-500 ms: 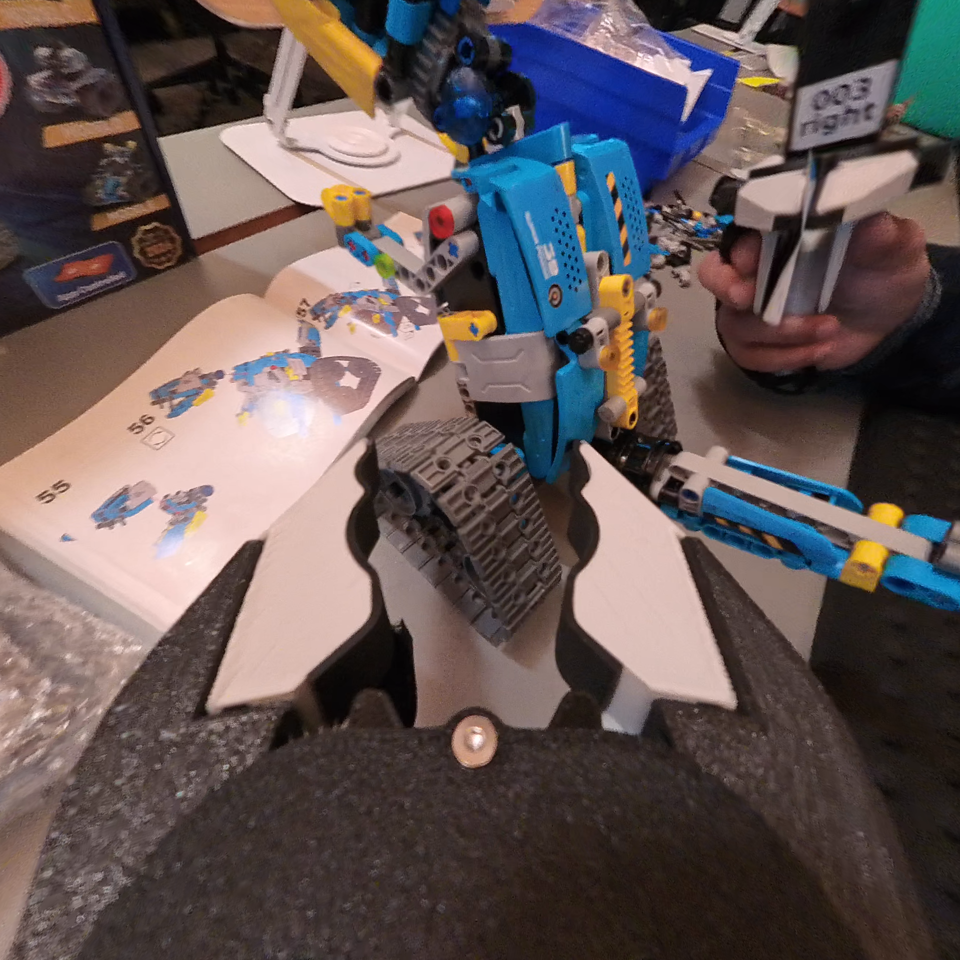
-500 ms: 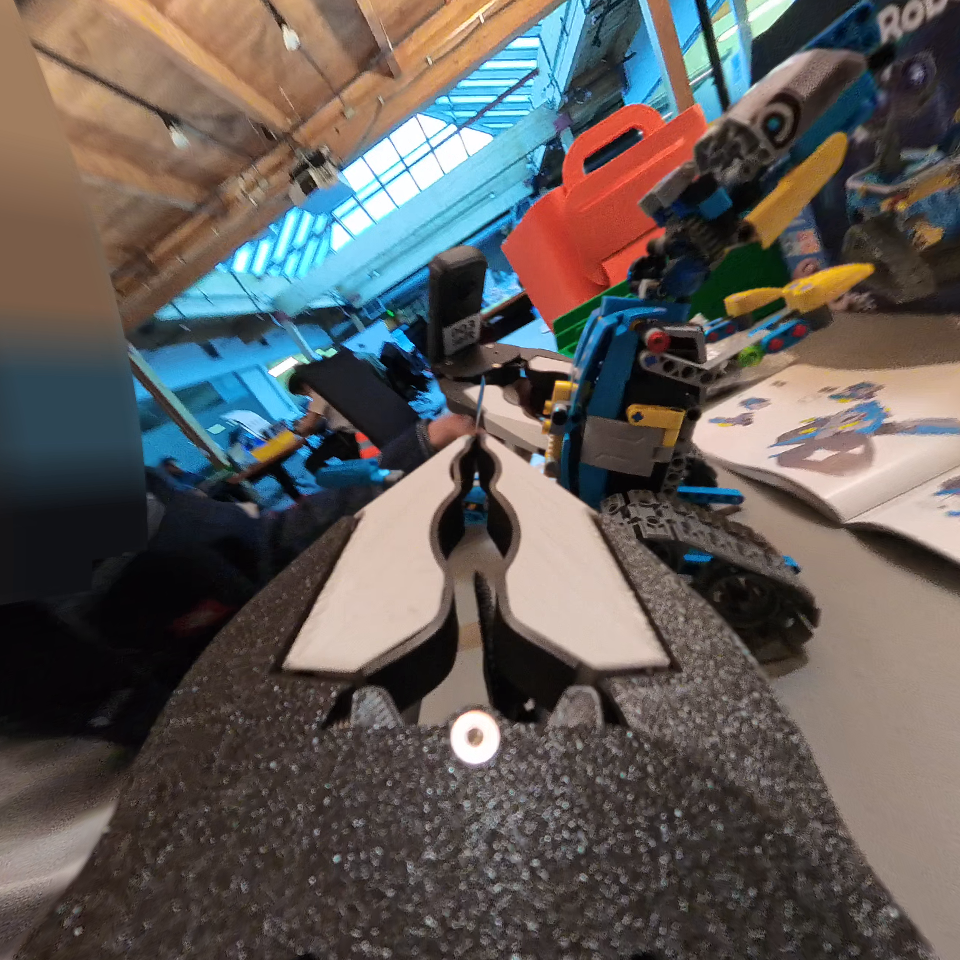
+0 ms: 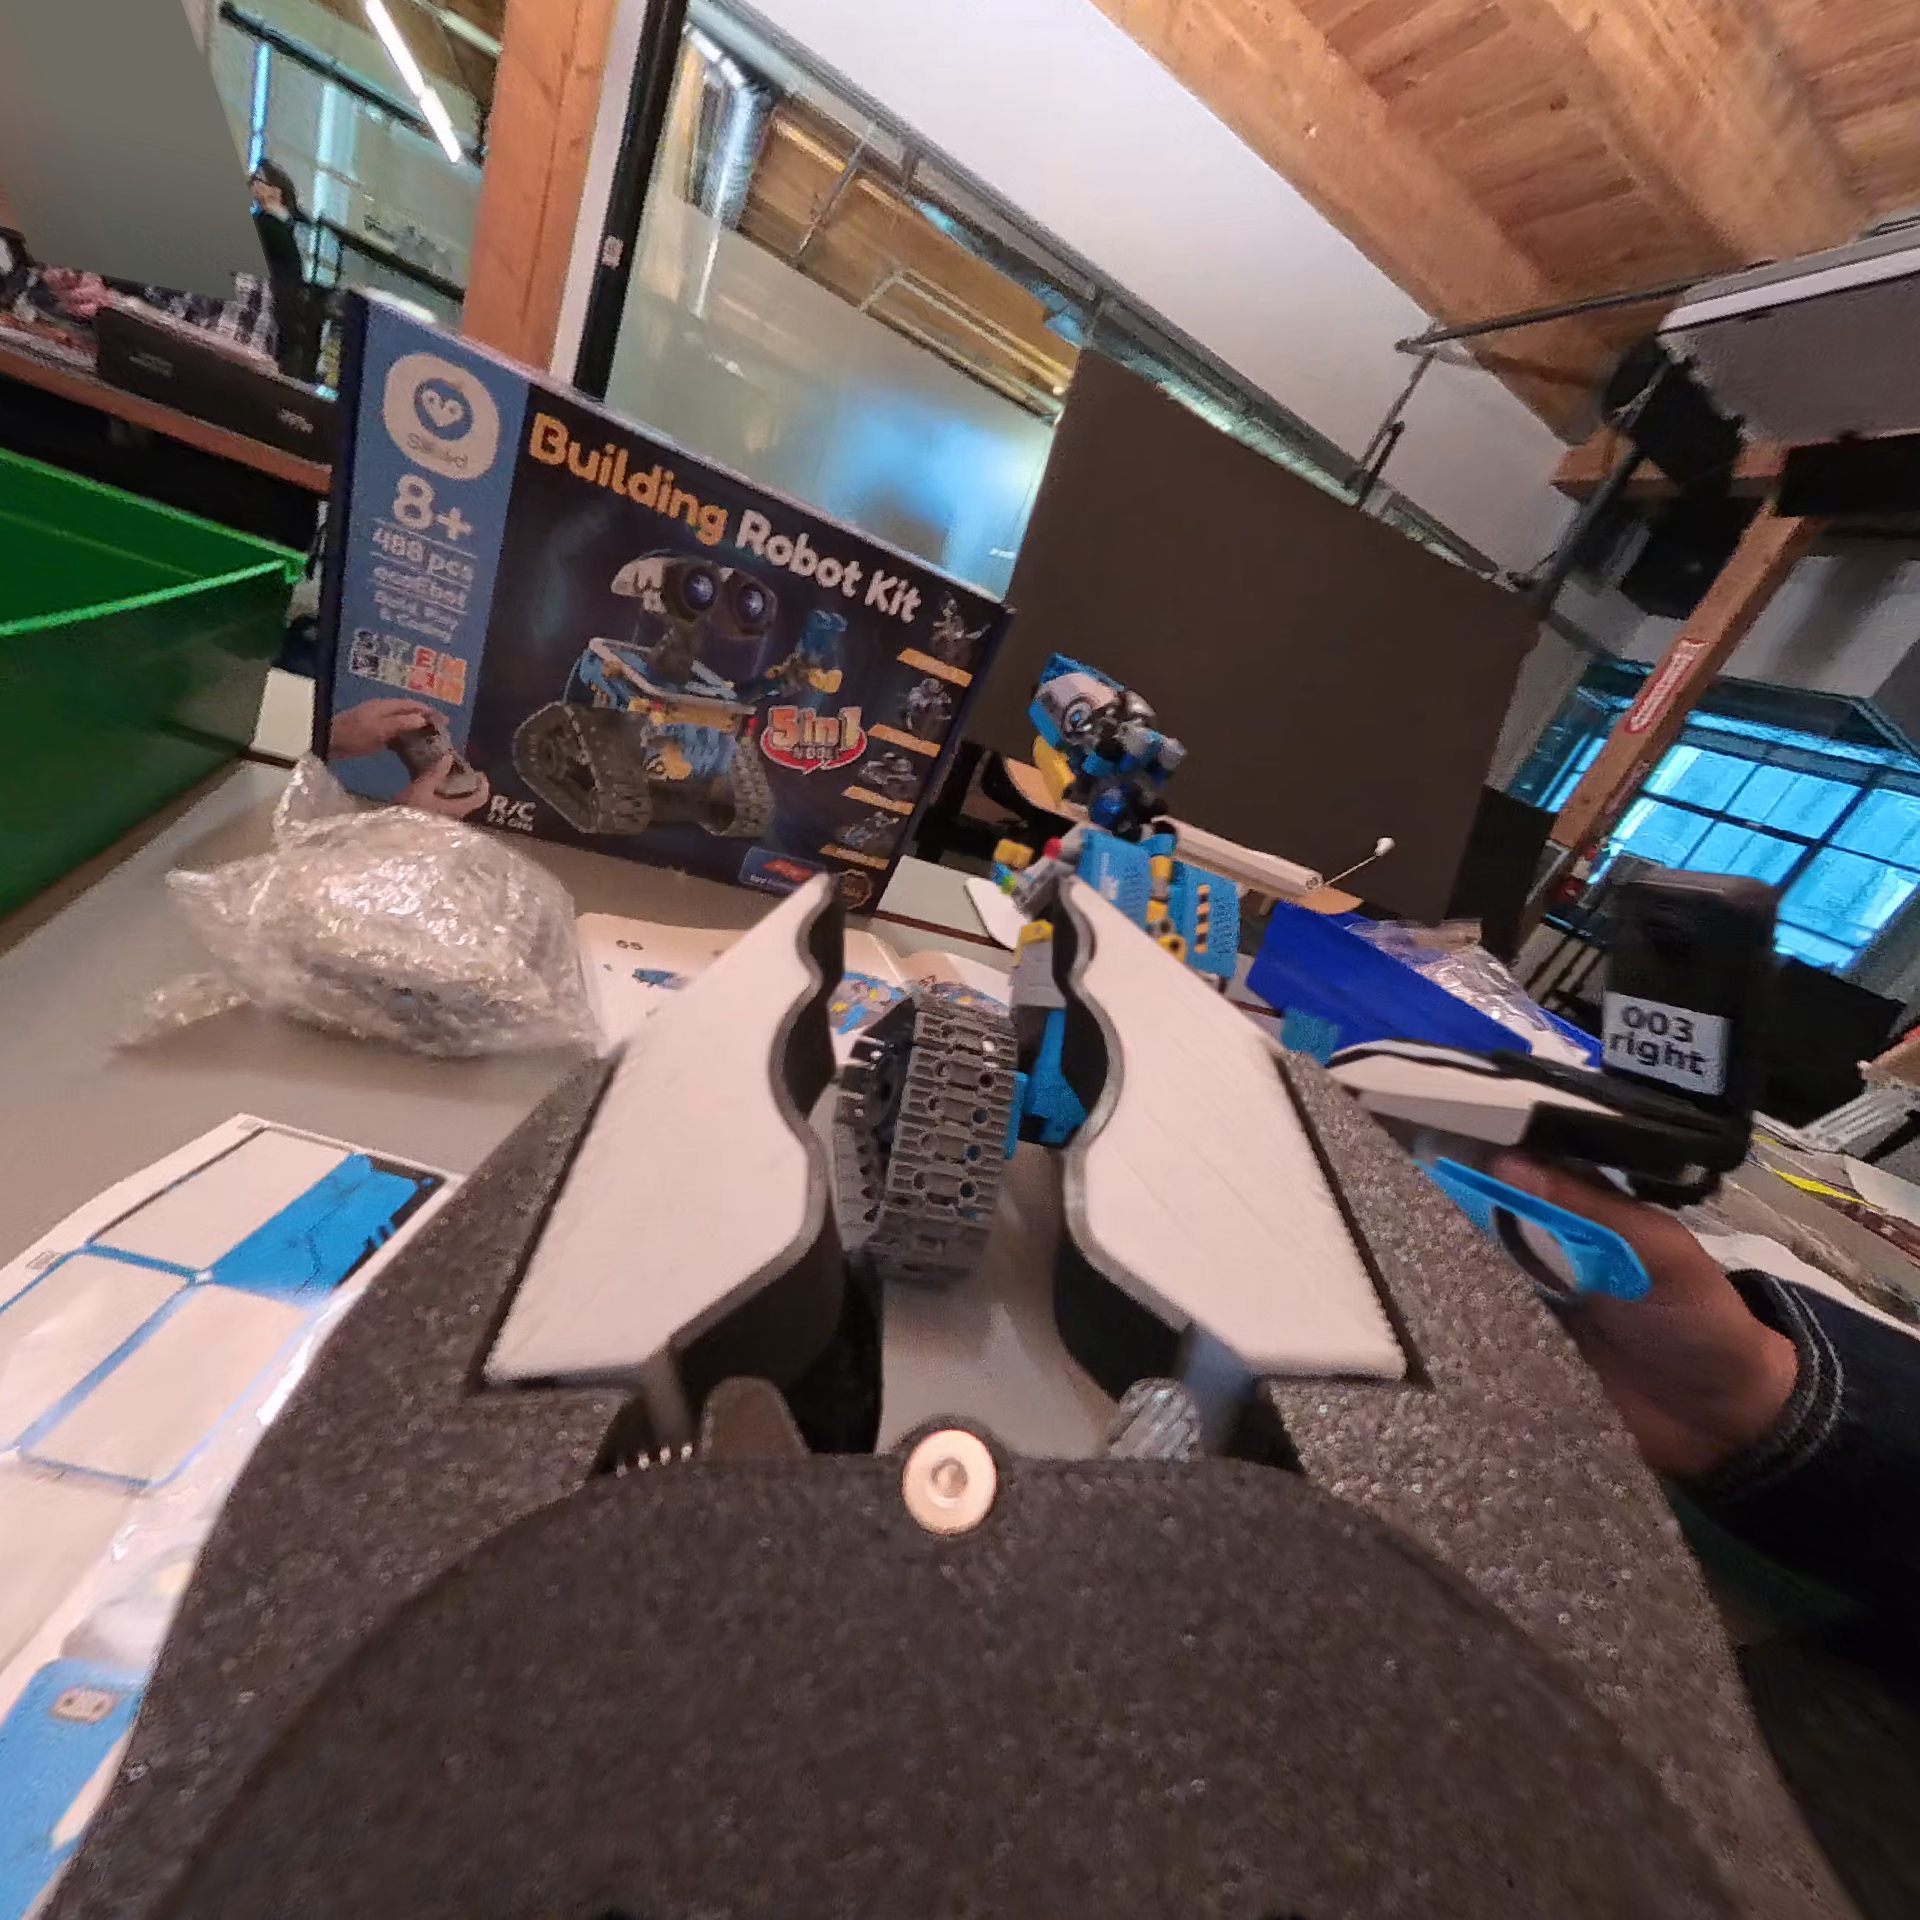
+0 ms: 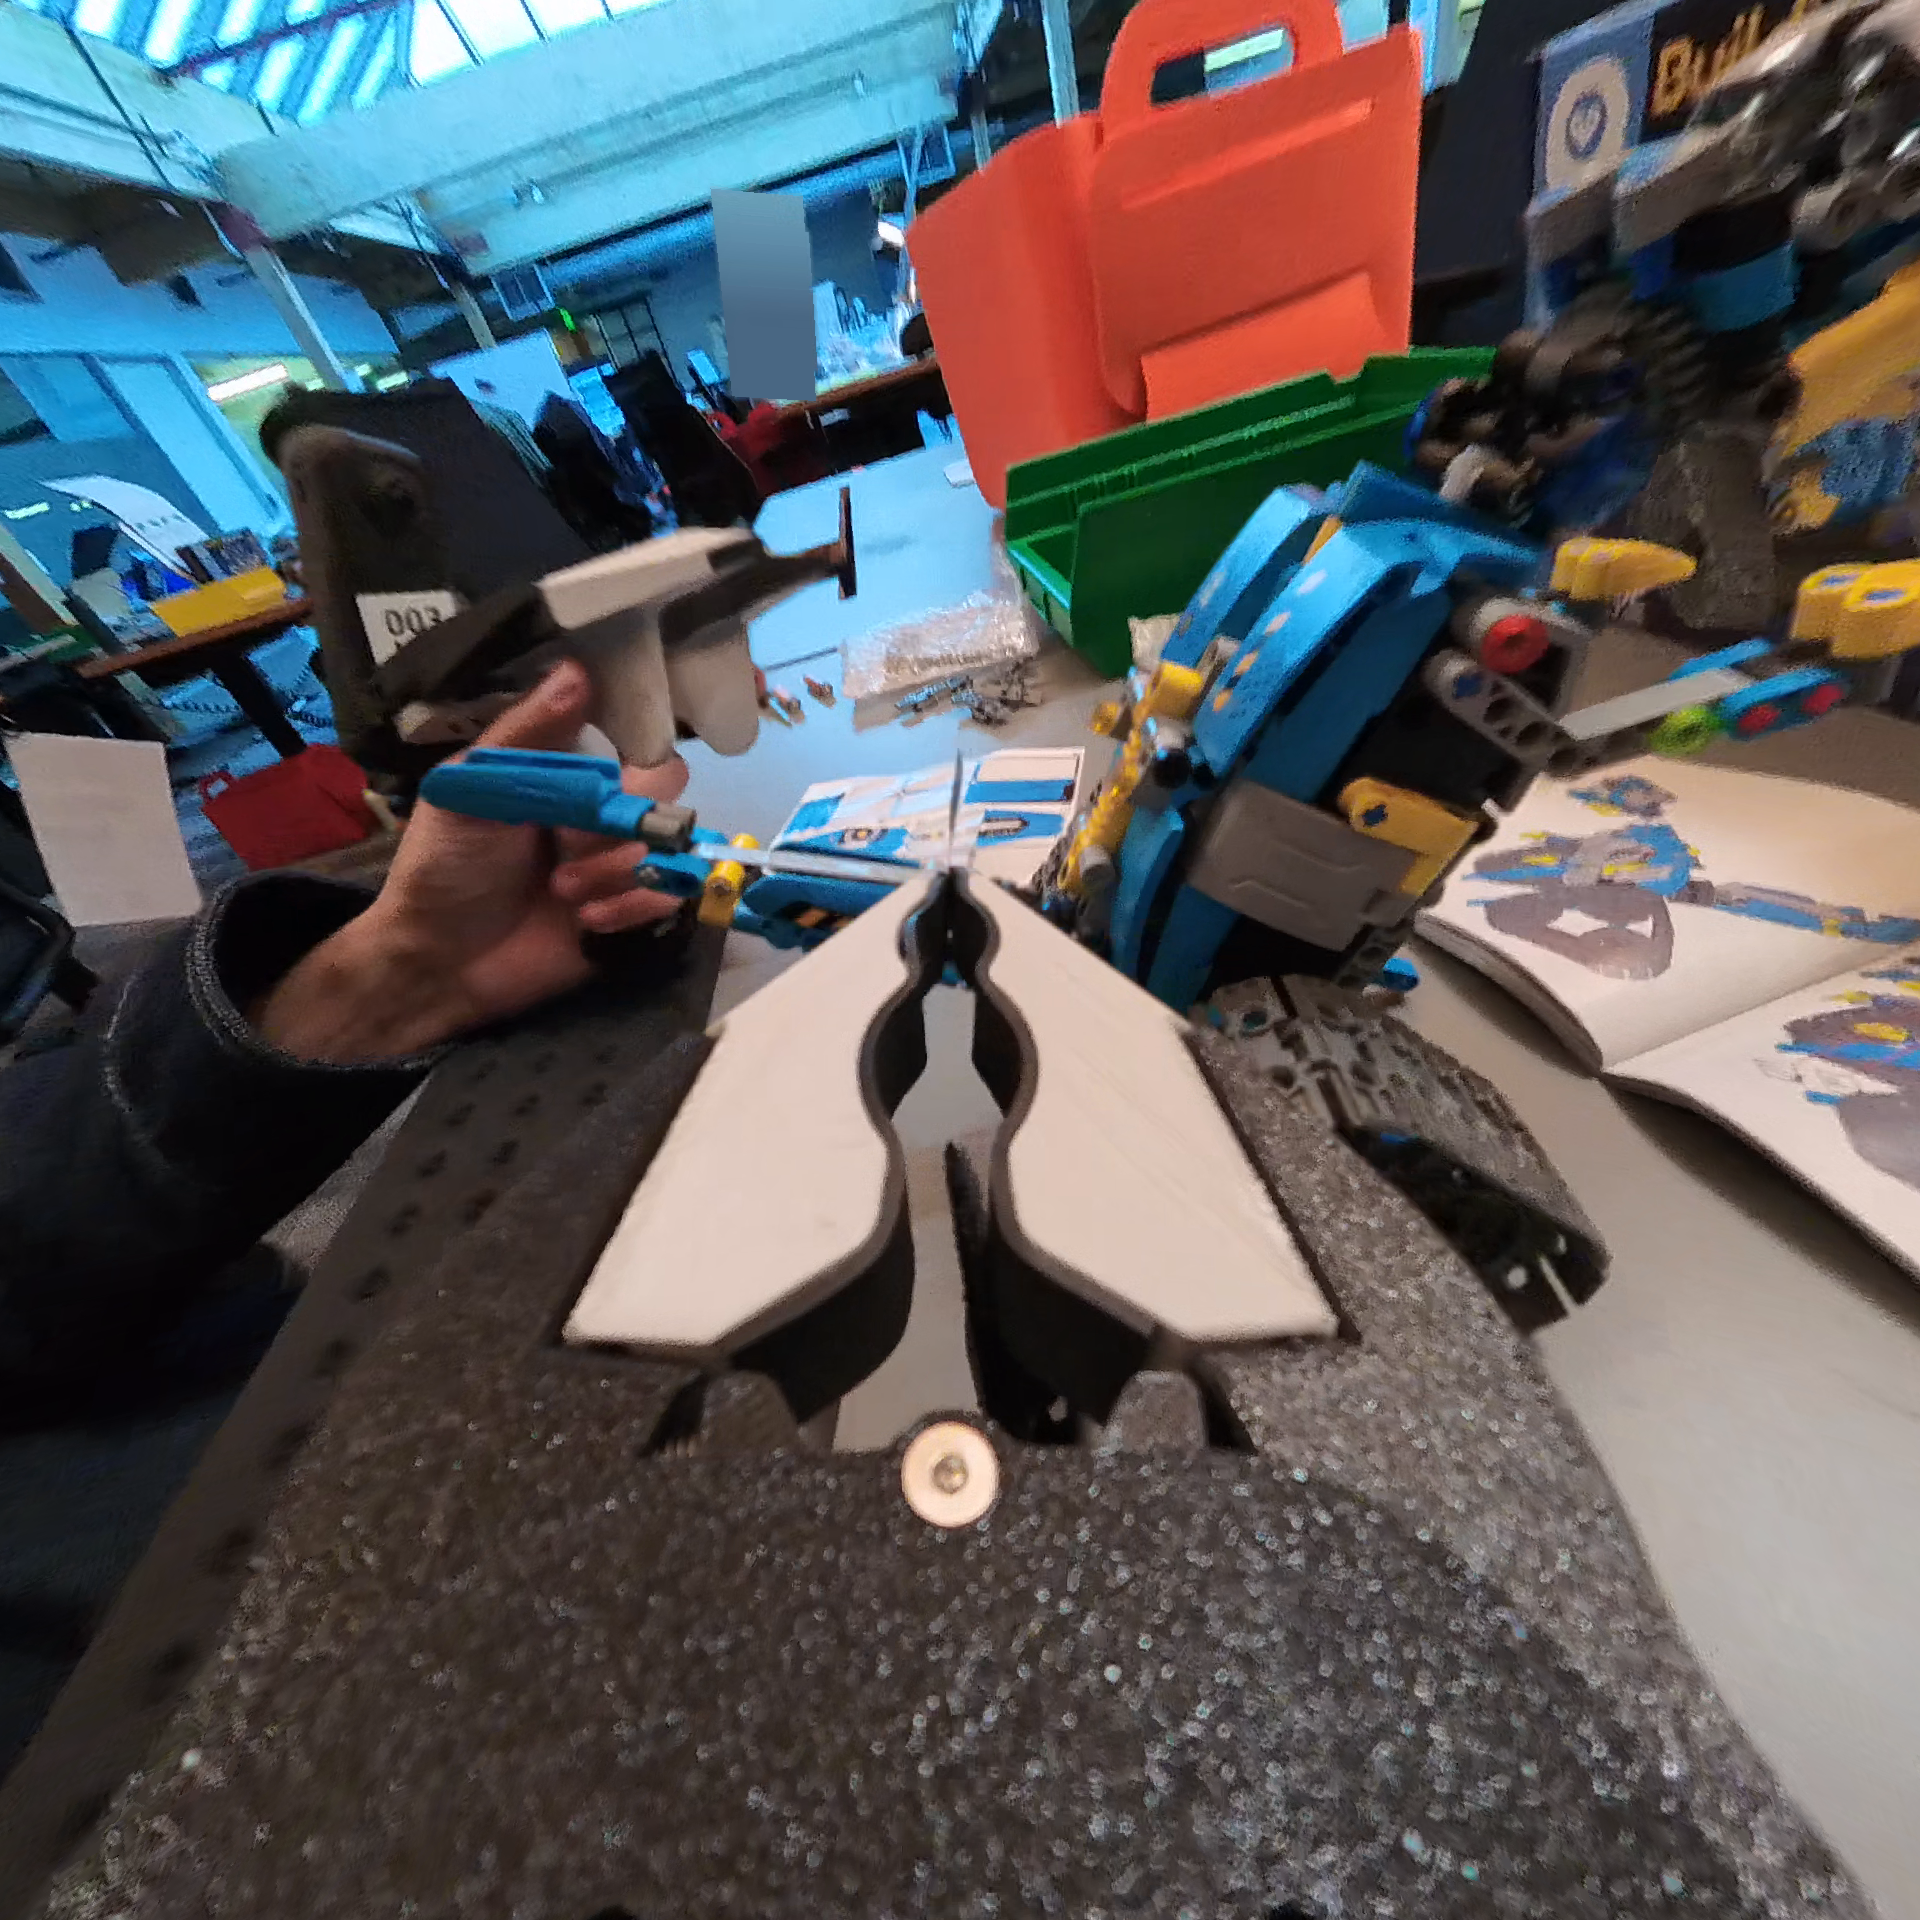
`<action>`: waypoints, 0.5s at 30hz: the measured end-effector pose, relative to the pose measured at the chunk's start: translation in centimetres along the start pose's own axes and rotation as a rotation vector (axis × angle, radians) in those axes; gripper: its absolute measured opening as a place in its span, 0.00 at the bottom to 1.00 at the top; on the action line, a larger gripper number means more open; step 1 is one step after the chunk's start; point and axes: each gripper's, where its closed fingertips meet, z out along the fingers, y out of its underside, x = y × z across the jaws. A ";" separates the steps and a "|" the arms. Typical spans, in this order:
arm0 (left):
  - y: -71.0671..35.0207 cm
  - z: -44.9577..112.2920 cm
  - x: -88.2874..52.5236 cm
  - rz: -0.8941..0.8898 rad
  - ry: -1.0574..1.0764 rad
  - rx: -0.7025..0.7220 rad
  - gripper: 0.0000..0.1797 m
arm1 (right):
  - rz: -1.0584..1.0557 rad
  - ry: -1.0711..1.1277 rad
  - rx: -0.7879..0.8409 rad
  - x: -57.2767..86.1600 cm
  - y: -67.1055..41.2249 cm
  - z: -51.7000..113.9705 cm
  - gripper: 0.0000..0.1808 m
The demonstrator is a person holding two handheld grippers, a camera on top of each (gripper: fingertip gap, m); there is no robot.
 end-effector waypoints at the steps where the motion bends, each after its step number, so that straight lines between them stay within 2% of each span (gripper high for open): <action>1: -0.3 -0.2 0.2 0.010 0.007 0.019 0.21 | 0.012 0.004 -0.039 0.0 0.6 0.1 0.00; 3: -0.5 -0.2 0.3 0.035 0.002 0.029 0.20 | 0.026 0.032 -0.094 0.6 1.6 0.0 0.00; 8: 0.1 0.1 1.1 0.076 0.041 0.000 0.20 | 0.171 -0.004 -0.092 1.4 1.6 -0.7 0.00; 15: 1.4 0.8 2.0 0.125 0.074 -0.067 0.20 | 0.356 -0.007 -0.182 1.8 3.1 -0.3 0.00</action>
